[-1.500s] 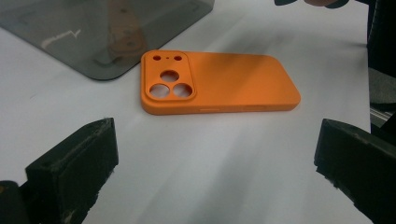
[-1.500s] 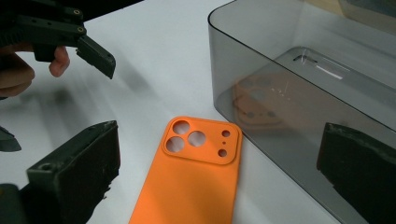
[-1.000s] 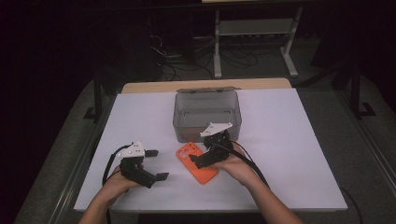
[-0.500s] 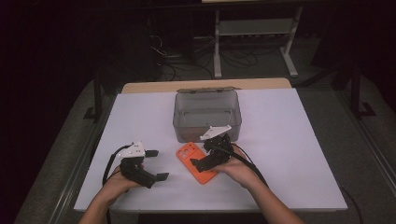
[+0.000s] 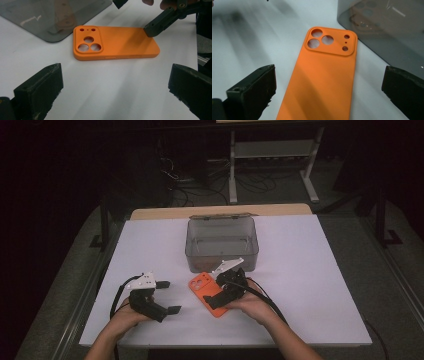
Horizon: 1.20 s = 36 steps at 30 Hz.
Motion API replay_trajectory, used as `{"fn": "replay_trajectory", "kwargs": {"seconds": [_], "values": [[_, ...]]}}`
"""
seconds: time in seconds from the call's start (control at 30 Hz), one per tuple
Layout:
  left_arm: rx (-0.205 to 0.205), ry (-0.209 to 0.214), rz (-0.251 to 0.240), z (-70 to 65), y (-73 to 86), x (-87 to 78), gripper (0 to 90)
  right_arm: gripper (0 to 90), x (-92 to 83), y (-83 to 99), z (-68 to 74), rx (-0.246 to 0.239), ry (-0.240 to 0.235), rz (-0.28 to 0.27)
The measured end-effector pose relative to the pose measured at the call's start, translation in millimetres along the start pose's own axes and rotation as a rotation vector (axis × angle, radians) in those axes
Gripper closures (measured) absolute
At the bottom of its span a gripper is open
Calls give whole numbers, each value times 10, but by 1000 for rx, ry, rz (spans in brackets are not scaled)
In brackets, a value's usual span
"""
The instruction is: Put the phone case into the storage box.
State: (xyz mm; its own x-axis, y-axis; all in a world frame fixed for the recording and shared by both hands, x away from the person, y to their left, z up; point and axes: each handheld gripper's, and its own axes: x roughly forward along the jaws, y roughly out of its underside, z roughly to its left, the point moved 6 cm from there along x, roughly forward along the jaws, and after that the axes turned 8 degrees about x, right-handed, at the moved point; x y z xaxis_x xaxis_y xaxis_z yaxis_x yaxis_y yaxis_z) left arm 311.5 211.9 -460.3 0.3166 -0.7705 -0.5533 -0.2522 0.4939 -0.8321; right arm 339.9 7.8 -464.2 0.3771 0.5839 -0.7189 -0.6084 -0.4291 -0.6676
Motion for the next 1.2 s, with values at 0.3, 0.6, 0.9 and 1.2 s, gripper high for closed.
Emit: {"fn": "replay_trajectory", "kwargs": {"seconds": [0.3, 0.6, 0.9, 1.2], "values": [[0, 2, 1, -2, 0, 2, 0, 0, 58, 49, 20, 3, 0, 44], [1, 2, 2, -3, 1, 5, 0, 0, 123, 94, 28, 0, 14, 83], [1, 2, 1, -2, 2, 5, 0, 0, 170, 128, 49, -9, 24, 110], [1, 3, 4, -4, 4, 9, 0, 0, 208, 166, 68, -21, 38, 135]]}}
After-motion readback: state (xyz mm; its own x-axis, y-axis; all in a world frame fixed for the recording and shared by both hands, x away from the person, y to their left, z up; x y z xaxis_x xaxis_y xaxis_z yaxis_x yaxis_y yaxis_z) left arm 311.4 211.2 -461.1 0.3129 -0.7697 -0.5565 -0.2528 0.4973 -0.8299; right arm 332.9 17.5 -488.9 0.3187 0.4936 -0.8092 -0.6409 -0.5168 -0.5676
